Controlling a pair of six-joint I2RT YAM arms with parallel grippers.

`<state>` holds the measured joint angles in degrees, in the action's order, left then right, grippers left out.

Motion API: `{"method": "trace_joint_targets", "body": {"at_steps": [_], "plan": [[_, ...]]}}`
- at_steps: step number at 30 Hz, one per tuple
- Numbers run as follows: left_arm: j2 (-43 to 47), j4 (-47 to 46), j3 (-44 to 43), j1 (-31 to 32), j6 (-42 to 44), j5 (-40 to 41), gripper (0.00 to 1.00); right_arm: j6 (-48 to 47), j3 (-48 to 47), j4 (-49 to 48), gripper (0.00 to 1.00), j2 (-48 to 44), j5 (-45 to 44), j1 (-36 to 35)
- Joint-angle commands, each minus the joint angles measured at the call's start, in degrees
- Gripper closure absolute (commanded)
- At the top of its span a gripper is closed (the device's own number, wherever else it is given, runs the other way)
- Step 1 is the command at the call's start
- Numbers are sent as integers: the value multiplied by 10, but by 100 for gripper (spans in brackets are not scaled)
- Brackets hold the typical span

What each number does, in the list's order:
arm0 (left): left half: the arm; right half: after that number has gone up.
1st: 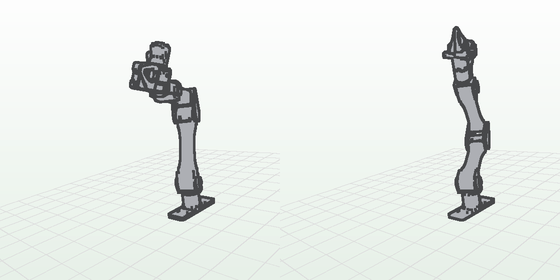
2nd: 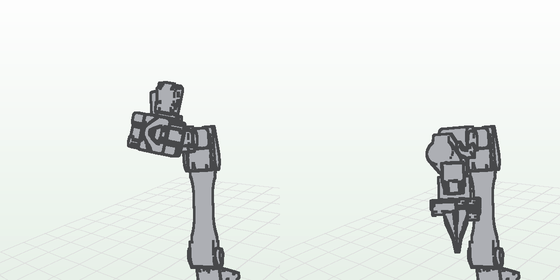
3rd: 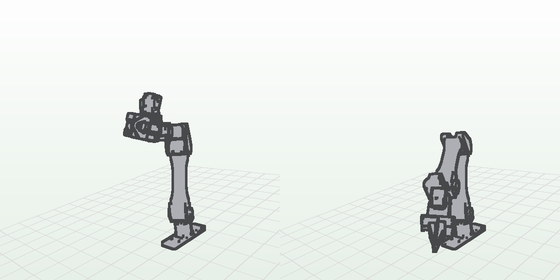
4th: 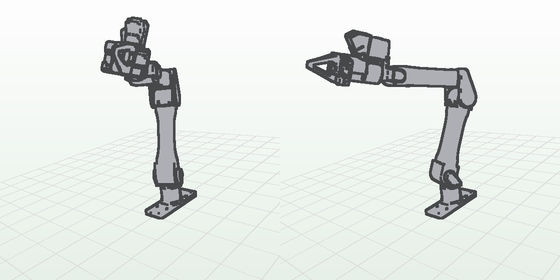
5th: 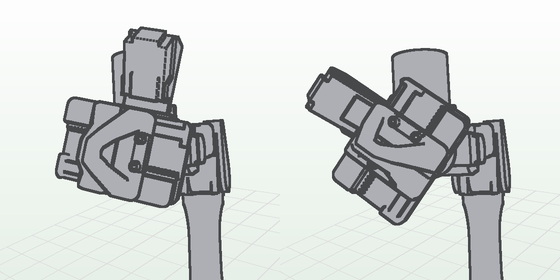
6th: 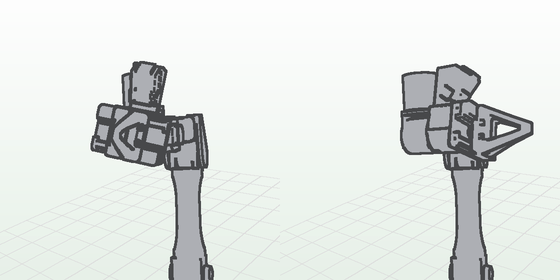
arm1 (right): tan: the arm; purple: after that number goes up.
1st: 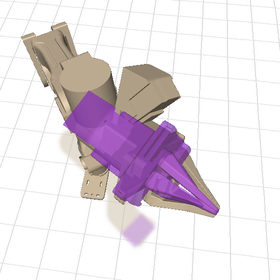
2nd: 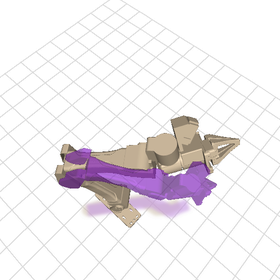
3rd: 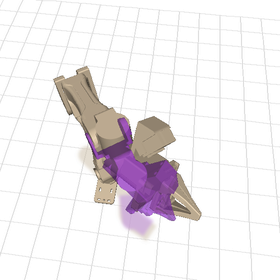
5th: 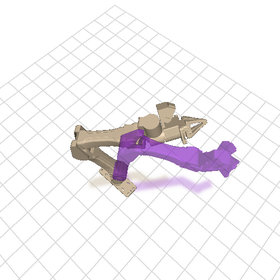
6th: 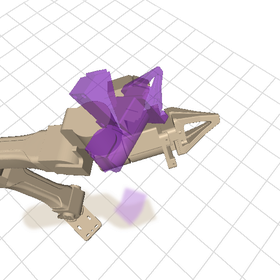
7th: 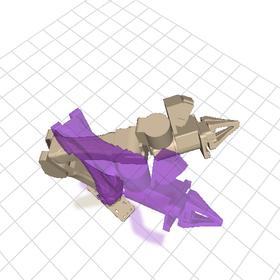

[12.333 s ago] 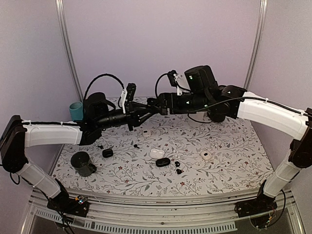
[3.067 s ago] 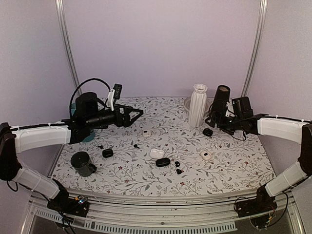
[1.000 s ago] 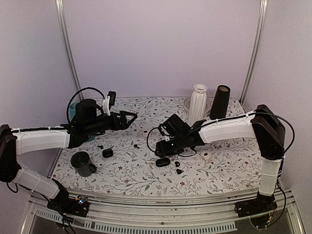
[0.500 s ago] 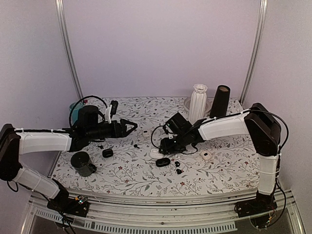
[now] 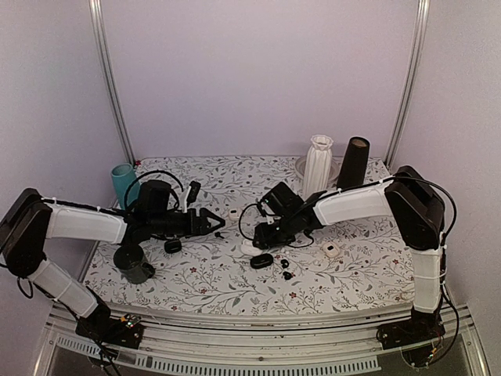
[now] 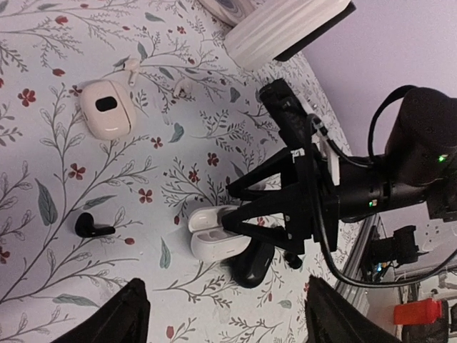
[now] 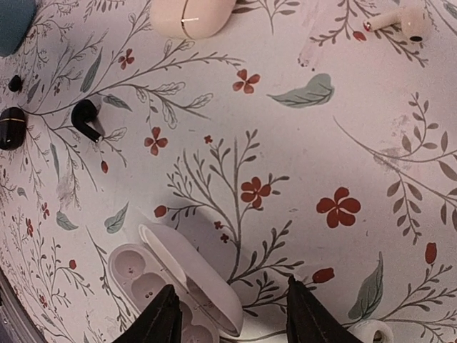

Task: Insert the wireless bluetooth earbuds into the charging case
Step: Pick up the charging case from the center of the board.

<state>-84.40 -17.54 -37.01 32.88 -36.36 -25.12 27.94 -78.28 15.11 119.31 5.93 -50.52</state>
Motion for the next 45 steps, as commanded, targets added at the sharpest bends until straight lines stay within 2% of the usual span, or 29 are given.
{"method": "trace_joint_targets", "body": {"at_steps": [1,6,14,25,35,45], "plan": [[-19,18,6,9,-6,-26,27,-17,-8,12,51,10,13,-10],[-43,27,2,13,-10,-39,42,-19,-7,11,56,7,31,-14],[-78,33,-6,25,-13,-50,54,-4,6,-8,62,-1,57,-19],[-101,23,-7,31,-17,-50,57,19,26,-34,69,-2,83,-20],[-109,20,-13,30,-14,-53,57,22,23,-34,87,-10,74,-19],[-110,16,-28,31,10,-73,57,-1,16,-30,94,-42,47,-19]]}}
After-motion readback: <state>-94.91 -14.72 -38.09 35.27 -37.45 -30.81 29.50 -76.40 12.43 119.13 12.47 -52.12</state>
